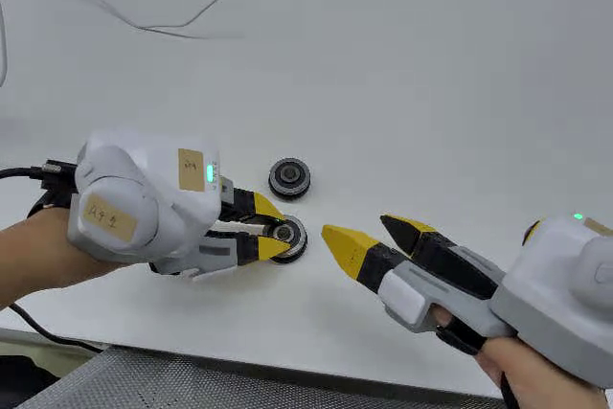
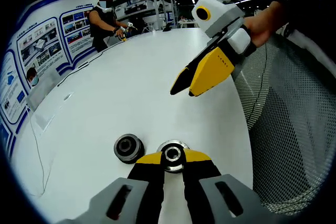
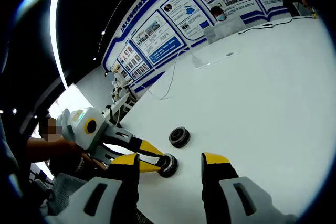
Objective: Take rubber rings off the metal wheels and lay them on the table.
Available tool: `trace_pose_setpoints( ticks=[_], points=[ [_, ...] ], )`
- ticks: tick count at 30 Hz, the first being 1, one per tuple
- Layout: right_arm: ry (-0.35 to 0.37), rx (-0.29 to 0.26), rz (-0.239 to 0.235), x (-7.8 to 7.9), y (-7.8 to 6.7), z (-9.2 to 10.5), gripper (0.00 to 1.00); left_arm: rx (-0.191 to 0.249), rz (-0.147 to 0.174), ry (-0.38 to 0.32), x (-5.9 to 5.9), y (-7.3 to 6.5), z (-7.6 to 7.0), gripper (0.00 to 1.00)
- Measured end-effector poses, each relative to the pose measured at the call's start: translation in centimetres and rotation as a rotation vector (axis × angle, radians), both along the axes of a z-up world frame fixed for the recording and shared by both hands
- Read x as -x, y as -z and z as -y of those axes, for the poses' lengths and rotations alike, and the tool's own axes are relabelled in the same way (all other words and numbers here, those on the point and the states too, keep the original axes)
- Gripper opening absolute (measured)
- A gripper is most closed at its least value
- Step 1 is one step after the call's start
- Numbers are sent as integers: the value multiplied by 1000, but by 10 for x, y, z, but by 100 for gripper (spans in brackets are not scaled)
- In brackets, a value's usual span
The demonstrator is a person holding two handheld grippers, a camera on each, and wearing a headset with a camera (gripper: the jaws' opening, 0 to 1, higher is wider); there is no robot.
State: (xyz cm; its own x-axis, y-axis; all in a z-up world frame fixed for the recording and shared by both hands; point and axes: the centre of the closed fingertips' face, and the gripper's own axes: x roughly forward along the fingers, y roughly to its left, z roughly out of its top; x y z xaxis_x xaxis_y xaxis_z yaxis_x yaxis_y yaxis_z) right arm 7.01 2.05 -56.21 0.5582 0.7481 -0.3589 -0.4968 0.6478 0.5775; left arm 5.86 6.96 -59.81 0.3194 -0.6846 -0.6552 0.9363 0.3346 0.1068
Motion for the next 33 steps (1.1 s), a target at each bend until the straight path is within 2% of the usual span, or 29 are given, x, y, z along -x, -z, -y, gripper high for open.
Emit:
trace_pose_setpoints(
  ticks=[6,8,12,16,23,33],
  points=[
    [12,-60,-51,0,1,-12,49,5,5,3,0,0,0,13],
    [31,-96,-88,-2,1,-17,49,20,2,3,-1,0,-1,13],
    [23,-92,-102,-3,5,-25,48,22,12,14,0,0,0,13],
    [21,-116,-173,1,13,-32,47,18,21,29,0,0,0,13],
    [24,-153,-243,5,19,-40,46,22,34,37,0,0,1,13],
    [15,-144,-297,7,28,-48,46,29,44,42,0,-1,1,13]
  ],
)
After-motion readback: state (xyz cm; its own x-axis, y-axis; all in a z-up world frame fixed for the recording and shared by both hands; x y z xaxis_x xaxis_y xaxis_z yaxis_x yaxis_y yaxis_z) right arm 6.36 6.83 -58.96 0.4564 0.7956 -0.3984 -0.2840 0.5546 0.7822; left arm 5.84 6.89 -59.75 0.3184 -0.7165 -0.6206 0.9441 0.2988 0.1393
